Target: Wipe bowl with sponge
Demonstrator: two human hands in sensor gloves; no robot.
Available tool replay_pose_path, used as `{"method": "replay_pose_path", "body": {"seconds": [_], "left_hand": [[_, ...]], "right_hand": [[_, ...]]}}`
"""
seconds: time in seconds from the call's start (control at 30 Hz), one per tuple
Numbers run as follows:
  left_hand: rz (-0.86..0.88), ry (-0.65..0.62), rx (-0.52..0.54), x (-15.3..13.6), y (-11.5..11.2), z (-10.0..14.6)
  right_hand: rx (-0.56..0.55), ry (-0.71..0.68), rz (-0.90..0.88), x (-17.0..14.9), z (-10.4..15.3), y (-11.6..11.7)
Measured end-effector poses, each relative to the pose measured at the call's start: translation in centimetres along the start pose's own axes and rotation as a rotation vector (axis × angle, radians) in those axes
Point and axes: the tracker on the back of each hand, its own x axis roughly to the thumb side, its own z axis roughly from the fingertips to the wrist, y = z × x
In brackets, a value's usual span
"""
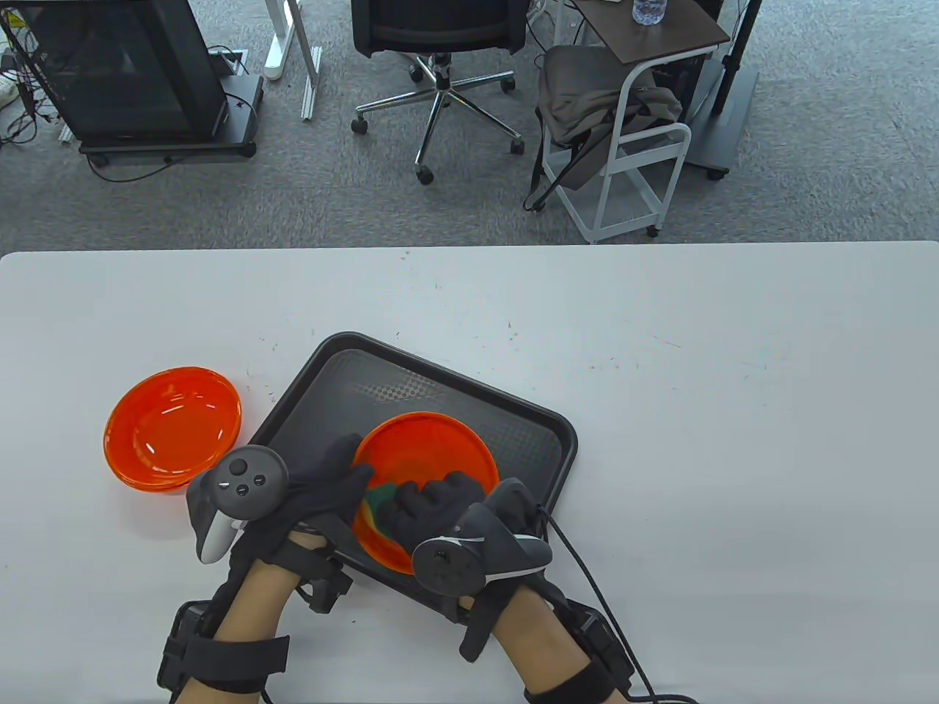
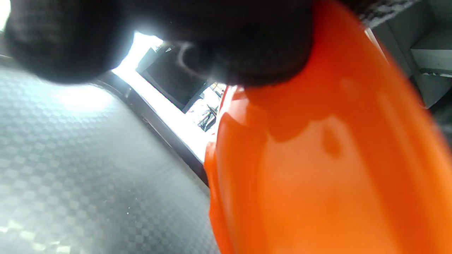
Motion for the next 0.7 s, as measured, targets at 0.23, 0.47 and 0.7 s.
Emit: {"method": "replay_pose_path", "body": {"seconds": [0.23, 0.47, 0.7], "left_hand": [[-0.028, 0.008, 0.052, -0.2, 1.0, 0.2], [-0.021, 0.003, 0.013, 0.0, 0.8, 0.1], [-0.018, -0.025, -0.048, 0.7, -0.6, 0.1]], "right_hand": [[0.152, 0.149, 0.187, 0.3, -0.1, -0.1], [0.167, 0.291, 0.352, -0.8, 0.0, -0.3], [-0.001, 0.266, 0.365, -1.6, 0.3, -0.3]]}}
